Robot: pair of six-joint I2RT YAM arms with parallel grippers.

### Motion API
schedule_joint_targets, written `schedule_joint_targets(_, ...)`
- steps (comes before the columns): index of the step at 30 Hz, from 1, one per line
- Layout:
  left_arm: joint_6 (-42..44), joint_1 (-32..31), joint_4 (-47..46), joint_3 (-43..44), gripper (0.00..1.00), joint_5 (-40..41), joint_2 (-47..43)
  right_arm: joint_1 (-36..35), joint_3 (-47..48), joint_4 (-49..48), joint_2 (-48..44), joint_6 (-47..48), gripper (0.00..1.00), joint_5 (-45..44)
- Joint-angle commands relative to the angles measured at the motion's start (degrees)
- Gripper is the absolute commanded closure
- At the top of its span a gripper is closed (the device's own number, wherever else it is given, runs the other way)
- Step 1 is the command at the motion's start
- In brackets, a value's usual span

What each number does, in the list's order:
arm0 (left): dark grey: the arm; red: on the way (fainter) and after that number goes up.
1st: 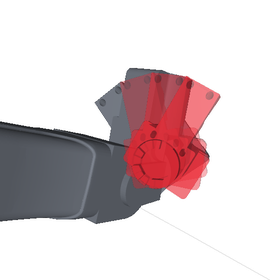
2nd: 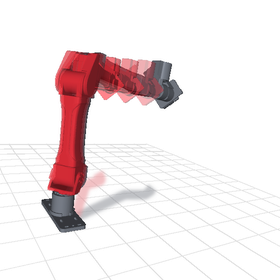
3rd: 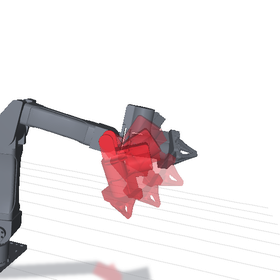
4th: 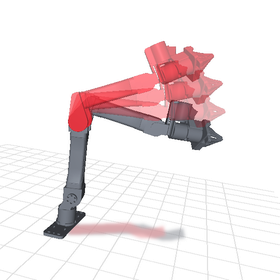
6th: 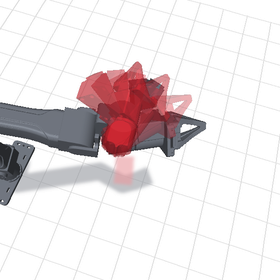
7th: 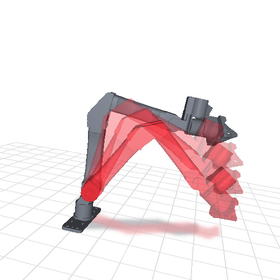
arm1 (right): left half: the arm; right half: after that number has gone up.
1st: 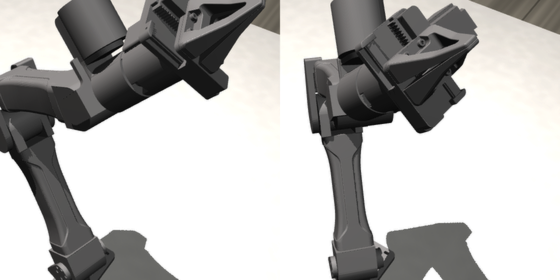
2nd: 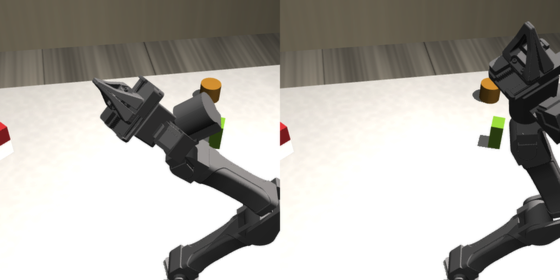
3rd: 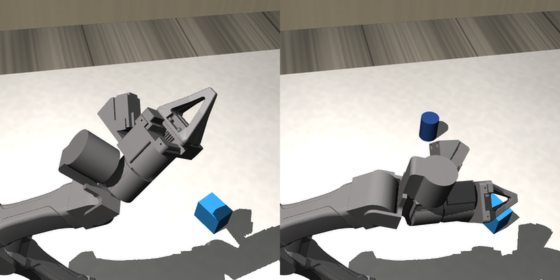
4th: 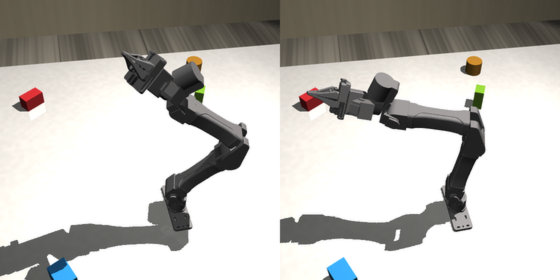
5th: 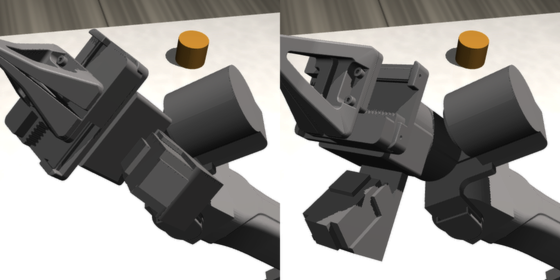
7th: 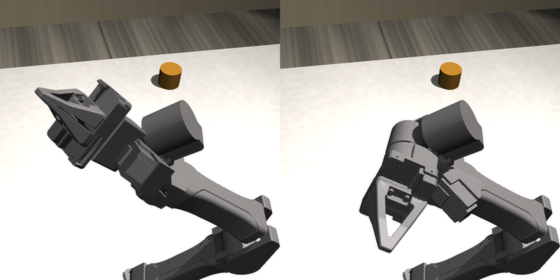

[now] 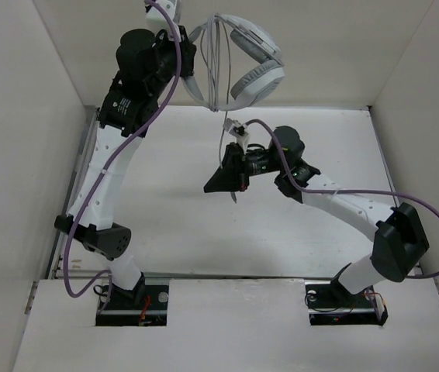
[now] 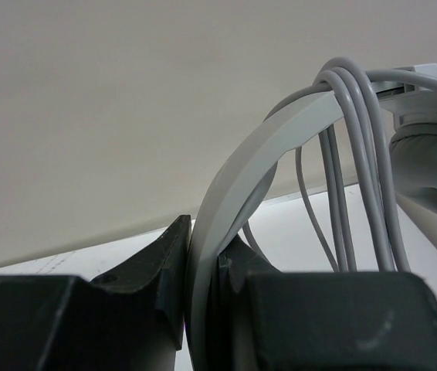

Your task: Wrap the headphones

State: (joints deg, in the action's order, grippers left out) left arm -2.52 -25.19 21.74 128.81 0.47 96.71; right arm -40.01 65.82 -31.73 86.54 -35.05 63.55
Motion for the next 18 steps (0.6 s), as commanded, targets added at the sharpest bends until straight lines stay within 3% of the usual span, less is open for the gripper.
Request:
schedule_joint_targets(1, 0.0, -1.0, -10.5, 1.7, 0.98, 3.9, -2.6, -4.3, 4.7, 23.7, -1.4, 18.2, 0.97, -6.4)
schedule_joint_targets(9, 6.5, -1.8, -13.9, -5.3, 0.98, 10.1, -3.5, -9.3, 20.8, 54.7, -1.4, 49.9, 0.96, -31.4)
schedule_joint_targets(18, 10.4, -2.3, -16.1, -16.1, 0.98, 12.7, -6.4, -9.7, 34.0, 71.8, -3.5, 73.1, 0.96, -55.2)
